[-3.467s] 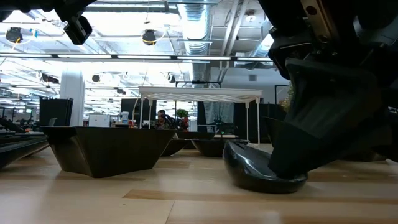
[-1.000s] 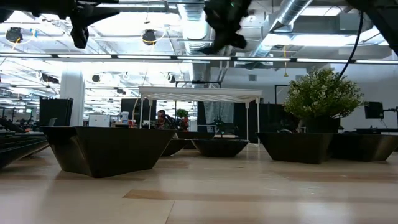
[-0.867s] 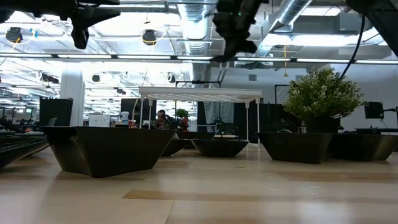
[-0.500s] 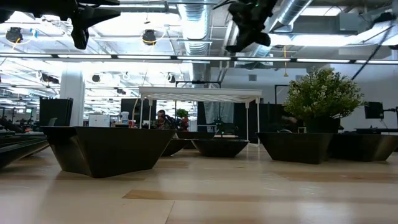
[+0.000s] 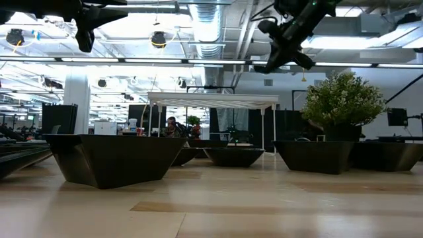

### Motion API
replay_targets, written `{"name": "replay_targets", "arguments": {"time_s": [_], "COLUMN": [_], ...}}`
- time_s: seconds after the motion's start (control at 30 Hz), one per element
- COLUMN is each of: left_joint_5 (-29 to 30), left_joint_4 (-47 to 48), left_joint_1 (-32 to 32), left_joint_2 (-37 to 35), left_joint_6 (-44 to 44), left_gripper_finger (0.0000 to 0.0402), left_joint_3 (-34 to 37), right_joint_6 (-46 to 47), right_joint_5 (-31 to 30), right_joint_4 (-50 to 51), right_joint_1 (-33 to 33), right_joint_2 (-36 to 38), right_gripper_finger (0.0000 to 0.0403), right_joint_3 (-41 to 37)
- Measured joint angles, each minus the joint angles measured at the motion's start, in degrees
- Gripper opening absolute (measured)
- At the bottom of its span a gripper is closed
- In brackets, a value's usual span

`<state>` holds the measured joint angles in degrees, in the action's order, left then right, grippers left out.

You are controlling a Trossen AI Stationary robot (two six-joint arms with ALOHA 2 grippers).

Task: Pick & Place Mini shaped plates
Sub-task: Stack the black drop shaped plate on top of the black drop shaped plate on the shelf

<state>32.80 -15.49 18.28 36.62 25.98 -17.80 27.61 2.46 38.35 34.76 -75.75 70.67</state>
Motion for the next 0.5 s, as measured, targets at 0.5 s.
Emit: {"name": "replay_targets", "arguments": {"time_s": [0.5], "left_joint_5": [-1.48], "left_joint_4": [0.00], "left_joint_1": [0.04], "left_joint_2": [-0.02], "left_joint_6": [3.04], "left_gripper_finger": [0.0097], "left_joint_3": [0.00], "right_joint_6": [3.00], "right_joint_5": [-3.04], "right_joint_4": [0.37], "right_joint_1": [-0.53], "right_joint_2": [-5.44], "right_gripper_finger": [0.0004], "right_joint_3": [-0.02]}}
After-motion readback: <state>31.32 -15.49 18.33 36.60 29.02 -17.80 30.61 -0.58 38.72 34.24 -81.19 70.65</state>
